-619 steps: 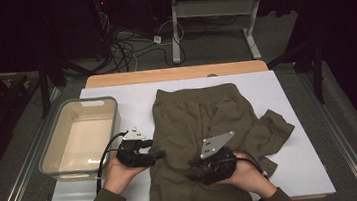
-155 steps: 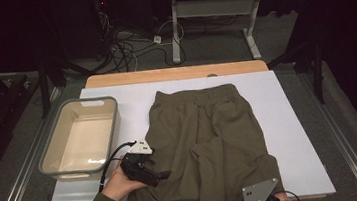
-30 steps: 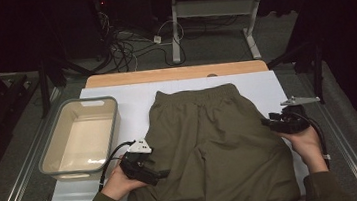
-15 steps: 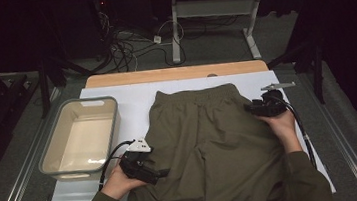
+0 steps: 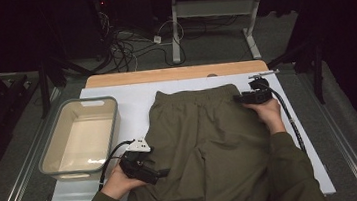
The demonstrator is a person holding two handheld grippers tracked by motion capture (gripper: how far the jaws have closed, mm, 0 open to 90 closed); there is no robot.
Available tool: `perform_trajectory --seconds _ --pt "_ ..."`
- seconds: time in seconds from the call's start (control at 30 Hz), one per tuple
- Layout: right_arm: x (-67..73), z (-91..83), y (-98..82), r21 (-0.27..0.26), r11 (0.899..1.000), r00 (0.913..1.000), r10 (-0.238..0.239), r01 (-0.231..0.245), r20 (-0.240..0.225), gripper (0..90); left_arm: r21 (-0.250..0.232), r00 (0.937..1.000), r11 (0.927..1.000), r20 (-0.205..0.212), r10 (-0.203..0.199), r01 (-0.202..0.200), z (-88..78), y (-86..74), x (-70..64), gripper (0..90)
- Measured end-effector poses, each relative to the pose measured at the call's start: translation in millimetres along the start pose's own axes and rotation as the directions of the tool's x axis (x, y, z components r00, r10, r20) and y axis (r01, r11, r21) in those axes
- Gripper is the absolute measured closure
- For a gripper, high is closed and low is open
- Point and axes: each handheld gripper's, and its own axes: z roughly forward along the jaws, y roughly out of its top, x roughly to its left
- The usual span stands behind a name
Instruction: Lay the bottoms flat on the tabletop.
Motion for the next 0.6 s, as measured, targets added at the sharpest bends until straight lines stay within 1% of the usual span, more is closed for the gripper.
perform_trajectory --seconds 0.1,0.13,0.17,0.2,0.23,0.27,0.3,0.33,0.37,0.4,0.43,0.47,0.6 --pt "-2.9 2.9 -0.7 -0.006 1.000 0.9994 0.030 -0.030 -0.019 58.0 0.001 1.0000 1.0000 0.002 -0.001 0.001 0.4 -0.1 0.2 0.0" --pt "-3.5 3.9 -1.3 -0.005 0.999 0.9992 0.032 -0.032 -0.023 58.1 0.001 1.0000 1.0000 0.002 -0.002 0.002 0.5 -0.2 0.2 0.0" --pt "-3.9 4.6 -2.1 -0.007 0.999 0.9987 0.035 -0.035 -0.038 57.3 0.002 1.0000 1.0000 0.002 -0.002 0.002 0.6 -0.2 0.3 0.0" --pt "-3.6 4.9 -2.6 -0.010 1.000 0.9985 0.028 -0.028 -0.048 56.5 0.002 1.0000 1.0000 0.002 -0.002 0.002 0.5 -0.2 0.3 0.0" --pt "-1.6 5.1 -2.9 -0.010 1.000 0.9989 0.009 -0.010 -0.047 61.2 0.002 1.0000 1.0000 0.001 -0.004 0.004 0.5 -0.2 0.4 0.0" --pt "1.1 5.4 -3.2 -0.005 1.000 0.9994 -0.013 0.013 -0.031 65.3 0.001 1.0000 1.0000 0.001 -0.005 0.005 0.6 -0.2 0.5 0.0" --pt "3.0 6.0 -3.3 0.002 1.000 0.9993 -0.026 0.026 -0.026 70.8 0.001 1.0000 1.0000 0.000 -0.006 0.006 0.8 -0.1 0.6 0.0" --pt "5.3 6.1 -3.4 0.003 0.999 0.9990 -0.043 0.043 -0.015 74.4 0.001 1.0000 1.0000 -0.002 -0.006 0.006 1.0 0.0 0.5 0.0" --pt "7.5 6.1 -3.2 0.001 0.998 0.9977 -0.068 0.068 -0.001 75.8 0.001 1.0000 1.0000 -0.001 -0.006 0.006 0.9 0.0 0.4 0.0" --pt "9.2 5.6 -2.8 -0.001 0.997 0.9967 -0.080 0.080 0.010 76.3 0.001 1.0000 1.0000 -0.001 -0.006 0.006 0.8 0.0 0.2 0.0" --pt "9.2 5.6 -2.8 -0.001 0.997 0.9967 -0.080 0.080 0.010 76.3 0.001 1.0000 1.0000 -0.001 -0.006 0.006 0.8 0.0 0.2 0.0" --pt "10.1 3.0 -1.0 -0.012 0.995 0.9938 -0.103 0.103 0.044 77.6 0.001 1.0000 1.0000 -0.001 -0.005 0.005 0.6 -0.1 0.2 0.0" --pt "5.5 -3.0 1.7 -0.028 0.995 0.9899 -0.097 0.100 0.104 78.3 -0.001 1.0000 1.0000 -0.002 -0.005 0.005 0.1 -0.1 0.2 0.0"
